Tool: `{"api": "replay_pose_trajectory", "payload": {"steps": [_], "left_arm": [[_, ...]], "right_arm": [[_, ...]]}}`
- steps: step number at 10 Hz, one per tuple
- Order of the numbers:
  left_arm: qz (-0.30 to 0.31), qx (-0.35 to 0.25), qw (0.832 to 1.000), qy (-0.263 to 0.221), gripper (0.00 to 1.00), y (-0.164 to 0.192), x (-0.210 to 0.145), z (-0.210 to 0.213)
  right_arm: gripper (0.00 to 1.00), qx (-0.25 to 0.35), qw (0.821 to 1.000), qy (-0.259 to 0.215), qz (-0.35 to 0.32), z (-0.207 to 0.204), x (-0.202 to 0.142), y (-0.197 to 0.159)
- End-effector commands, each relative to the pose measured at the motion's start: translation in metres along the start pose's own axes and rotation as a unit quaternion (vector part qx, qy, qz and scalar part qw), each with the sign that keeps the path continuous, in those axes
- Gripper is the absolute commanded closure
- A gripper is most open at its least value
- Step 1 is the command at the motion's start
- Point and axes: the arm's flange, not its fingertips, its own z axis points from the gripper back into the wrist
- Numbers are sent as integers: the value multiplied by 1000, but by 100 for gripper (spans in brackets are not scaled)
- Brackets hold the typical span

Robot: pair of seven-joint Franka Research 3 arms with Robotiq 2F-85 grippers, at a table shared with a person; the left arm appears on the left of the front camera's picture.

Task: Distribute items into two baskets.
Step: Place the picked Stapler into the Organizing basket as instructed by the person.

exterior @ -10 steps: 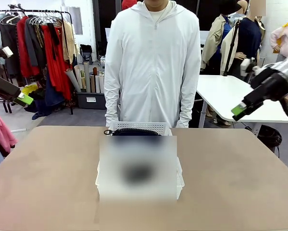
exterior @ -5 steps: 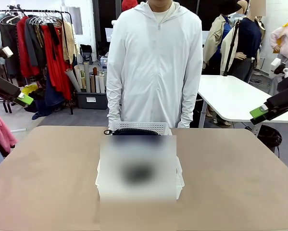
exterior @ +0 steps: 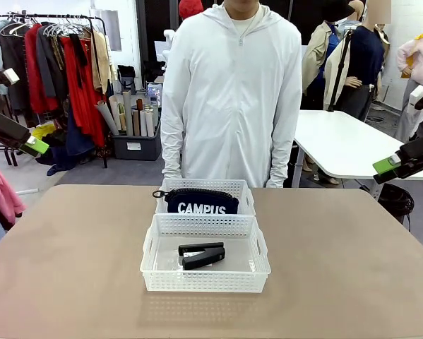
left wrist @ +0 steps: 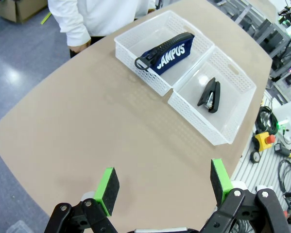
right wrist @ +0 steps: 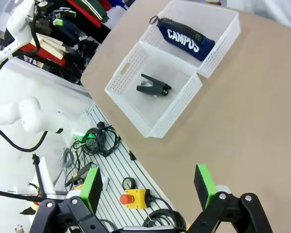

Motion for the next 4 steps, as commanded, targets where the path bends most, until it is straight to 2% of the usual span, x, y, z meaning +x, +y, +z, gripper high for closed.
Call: {"api": "replay_pose_trajectory", "payload": {"steps": [1, 4], "left_arm": [[0, 1, 1000, 1, 3, -1, 1, 1], [0, 1, 1000, 1, 3, -1, 1, 1]], "right_arm": [[0, 1, 1000, 4, 2, 1, 4, -1], [0, 1, 1000, 4, 2, 1, 4, -1]]}}
